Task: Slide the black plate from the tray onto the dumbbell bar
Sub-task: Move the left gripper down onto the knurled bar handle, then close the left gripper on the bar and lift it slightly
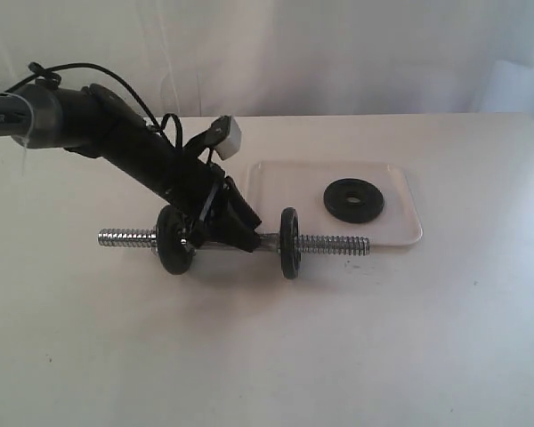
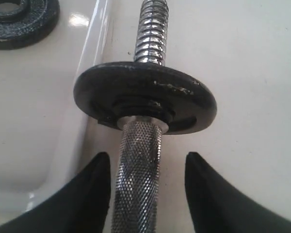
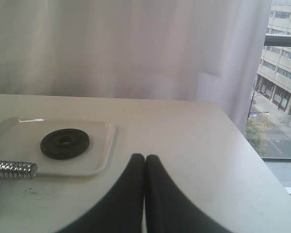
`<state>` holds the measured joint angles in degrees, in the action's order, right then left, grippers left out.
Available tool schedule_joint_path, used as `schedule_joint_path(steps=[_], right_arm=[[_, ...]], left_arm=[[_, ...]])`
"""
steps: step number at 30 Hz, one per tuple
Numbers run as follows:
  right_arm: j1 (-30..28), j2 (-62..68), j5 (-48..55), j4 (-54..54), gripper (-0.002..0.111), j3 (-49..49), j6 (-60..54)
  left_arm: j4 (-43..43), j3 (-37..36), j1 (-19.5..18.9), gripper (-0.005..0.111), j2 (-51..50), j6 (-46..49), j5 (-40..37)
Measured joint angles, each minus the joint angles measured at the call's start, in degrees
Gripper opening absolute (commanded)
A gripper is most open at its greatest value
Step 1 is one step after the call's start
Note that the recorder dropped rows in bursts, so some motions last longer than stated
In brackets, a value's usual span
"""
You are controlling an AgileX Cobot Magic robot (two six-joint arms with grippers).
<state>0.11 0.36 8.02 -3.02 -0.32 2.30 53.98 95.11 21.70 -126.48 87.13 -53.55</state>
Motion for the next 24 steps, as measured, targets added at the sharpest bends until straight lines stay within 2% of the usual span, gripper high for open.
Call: schedule_joint_path(steps=[9, 14, 24], right_arm=[[0.0, 0.0, 0.0, 0.0, 0.0, 0.0, 1.1], [0.0, 0.0, 0.0, 0.0, 0.0, 0.0, 1.3], [0.0, 0.0, 0.0, 0.0, 0.0, 0.0, 1.4]], left_arm=[[-6.1, 0.2, 3.9, 0.053, -1.7, 0.2, 4.4], [-6.7, 0.2, 4.0, 0.069, -1.9, 0.2, 6.8], [-8.6, 0.5, 5.9, 0.066, -1.9, 0.2, 8.7]])
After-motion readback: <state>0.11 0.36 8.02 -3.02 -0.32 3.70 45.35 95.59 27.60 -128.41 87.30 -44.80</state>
